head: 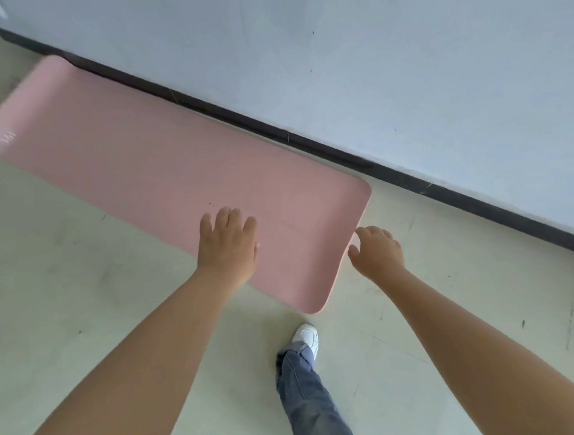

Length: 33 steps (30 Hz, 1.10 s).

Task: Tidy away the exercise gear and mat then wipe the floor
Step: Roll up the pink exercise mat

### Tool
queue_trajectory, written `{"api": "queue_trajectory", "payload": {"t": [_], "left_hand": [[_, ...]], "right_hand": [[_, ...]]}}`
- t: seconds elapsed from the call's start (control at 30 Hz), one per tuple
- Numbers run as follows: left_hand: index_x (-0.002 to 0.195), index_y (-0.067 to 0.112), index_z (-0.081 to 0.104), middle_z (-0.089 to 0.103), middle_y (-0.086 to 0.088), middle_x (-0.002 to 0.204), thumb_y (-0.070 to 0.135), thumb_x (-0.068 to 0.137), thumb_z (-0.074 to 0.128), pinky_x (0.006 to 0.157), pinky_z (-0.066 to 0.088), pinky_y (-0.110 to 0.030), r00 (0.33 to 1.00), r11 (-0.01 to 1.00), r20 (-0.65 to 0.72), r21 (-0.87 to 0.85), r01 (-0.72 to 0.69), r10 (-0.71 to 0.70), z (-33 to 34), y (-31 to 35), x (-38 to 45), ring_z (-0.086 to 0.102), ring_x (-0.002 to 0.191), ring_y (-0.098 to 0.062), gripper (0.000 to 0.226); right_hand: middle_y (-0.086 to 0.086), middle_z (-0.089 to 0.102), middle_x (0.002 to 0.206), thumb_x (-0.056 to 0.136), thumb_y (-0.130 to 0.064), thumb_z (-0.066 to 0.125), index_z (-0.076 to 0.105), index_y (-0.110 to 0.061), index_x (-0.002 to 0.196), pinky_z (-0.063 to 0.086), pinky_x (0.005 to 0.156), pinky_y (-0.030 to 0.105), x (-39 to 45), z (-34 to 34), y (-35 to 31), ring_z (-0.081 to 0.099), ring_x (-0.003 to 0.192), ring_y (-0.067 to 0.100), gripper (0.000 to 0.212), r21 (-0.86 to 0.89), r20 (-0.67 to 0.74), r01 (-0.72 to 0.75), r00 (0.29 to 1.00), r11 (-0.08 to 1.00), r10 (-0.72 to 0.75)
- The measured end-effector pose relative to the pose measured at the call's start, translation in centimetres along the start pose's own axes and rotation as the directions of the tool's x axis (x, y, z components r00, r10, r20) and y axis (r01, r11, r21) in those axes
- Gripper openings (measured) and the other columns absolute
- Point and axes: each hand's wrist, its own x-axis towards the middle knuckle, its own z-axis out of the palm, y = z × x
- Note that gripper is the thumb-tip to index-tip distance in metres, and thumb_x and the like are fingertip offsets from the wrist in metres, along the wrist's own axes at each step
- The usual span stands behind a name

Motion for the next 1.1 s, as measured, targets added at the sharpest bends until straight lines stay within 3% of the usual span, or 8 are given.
{"api": "queue_trajectory", "payload": {"t": [0.2, 0.3, 0.47, 0.6, 0.77, 1.0, 1.1], "left_hand": [[0.136, 0.009, 0.038, 0.037, -0.013, 0.141, 0.026, 0.099, 0.038, 0.112, 0.021, -0.042, 0.997, 0.997, 0.035, 0.043, -0.072, 0.07, 2.2, -3.5, 9.8, 0.03, 0.134, -0.03, 0.041], [0.136, 0.008, 0.037, 0.037, -0.013, 0.14, 0.027, 0.099, 0.038, 0.113, 0.021, -0.041, 0.982, 0.982, 0.081, 0.065, -0.176, 0.17, 5.0, -3.6, 13.5, 0.031, 0.133, -0.031, 0.042], [0.136, 0.008, 0.038, 0.039, -0.014, 0.139, 0.029, 0.098, 0.039, 0.111, 0.023, -0.042, 0.948, 0.948, 0.099, 0.073, -0.309, 0.302, 8.4, -4.3, 17.6, 0.033, 0.131, -0.031, 0.044], [0.132, 0.007, 0.043, 0.042, -0.014, 0.136, 0.028, 0.098, 0.039, 0.11, 0.024, -0.042, 0.879, 0.878, 0.086, 0.064, -0.474, 0.469, 10.9, -5.9, 19.5, 0.034, 0.13, -0.03, 0.04], [0.13, 0.009, 0.044, 0.043, -0.011, 0.134, 0.03, 0.099, 0.035, 0.11, 0.024, -0.041, 0.819, 0.811, 0.118, 0.116, -0.573, 0.562, 17.9, -8.3, 21.1, 0.036, 0.128, -0.029, 0.038], [0.129, 0.011, 0.045, 0.045, -0.009, 0.133, 0.031, 0.099, 0.036, 0.108, 0.028, -0.039, 0.812, 0.791, 0.189, 0.187, -0.582, 0.553, 32.3, -8.1, 25.2, 0.038, 0.128, -0.027, 0.038], [0.13, 0.011, 0.045, 0.045, -0.009, 0.133, 0.03, 0.099, 0.036, 0.108, 0.027, -0.039, 0.788, 0.758, 0.161, 0.215, -0.615, 0.594, 38.0, -6.0, 27.6, 0.038, 0.129, -0.027, 0.037]], "right_hand": [[0.011, 0.044, 0.14, 0.095, -0.02, 0.04, 0.043, -0.007, 0.134, 0.032, 0.106, 0.037, 6.9, 2.4, -3.1, 0.036, 0.132, 0.029, 0.041, 0.054, 0.037, -0.136, 0.99, 0.989, 0.134], [0.01, 0.045, 0.14, 0.095, -0.02, 0.04, 0.045, -0.007, 0.132, 0.031, 0.106, 0.036, 8.4, 4.4, -3.9, 0.036, 0.132, 0.028, 0.04, 0.063, 0.034, -0.16, 0.987, 0.985, 0.158], [0.008, 0.046, 0.139, 0.095, -0.016, 0.042, 0.046, -0.007, 0.132, 0.029, 0.107, 0.034, 10.2, 7.2, -5.2, 0.038, 0.131, 0.027, 0.039, 0.144, -0.049, -0.256, 0.963, 0.956, 0.265], [0.004, 0.04, 0.146, 0.096, -0.023, 0.042, 0.041, -0.013, 0.139, 0.025, 0.111, 0.035, 9.5, 10.5, -6.7, 0.035, 0.135, 0.025, 0.044, 0.211, -0.035, -0.4, 0.909, 0.892, 0.416], [0.006, 0.041, 0.145, 0.096, -0.025, 0.043, 0.042, -0.011, 0.138, 0.028, 0.109, 0.036, 9.5, 18.2, -8.9, 0.035, 0.134, 0.026, 0.044, 0.309, 0.038, -0.582, 0.798, 0.752, 0.601], [0.008, 0.051, 0.134, 0.095, -0.019, 0.043, 0.055, -0.011, 0.125, 0.035, 0.102, 0.037, 15.8, 31.2, -7.9, 0.042, 0.124, 0.027, 0.034, 0.464, 0.076, -0.652, 0.704, 0.6, 0.706], [0.007, 0.049, 0.137, 0.093, -0.021, 0.044, 0.051, -0.015, 0.13, 0.035, 0.105, 0.038, 19.4, 36.0, -5.3, 0.043, 0.126, 0.026, 0.039, 0.543, 0.074, -0.661, 0.652, 0.519, 0.754]]}}
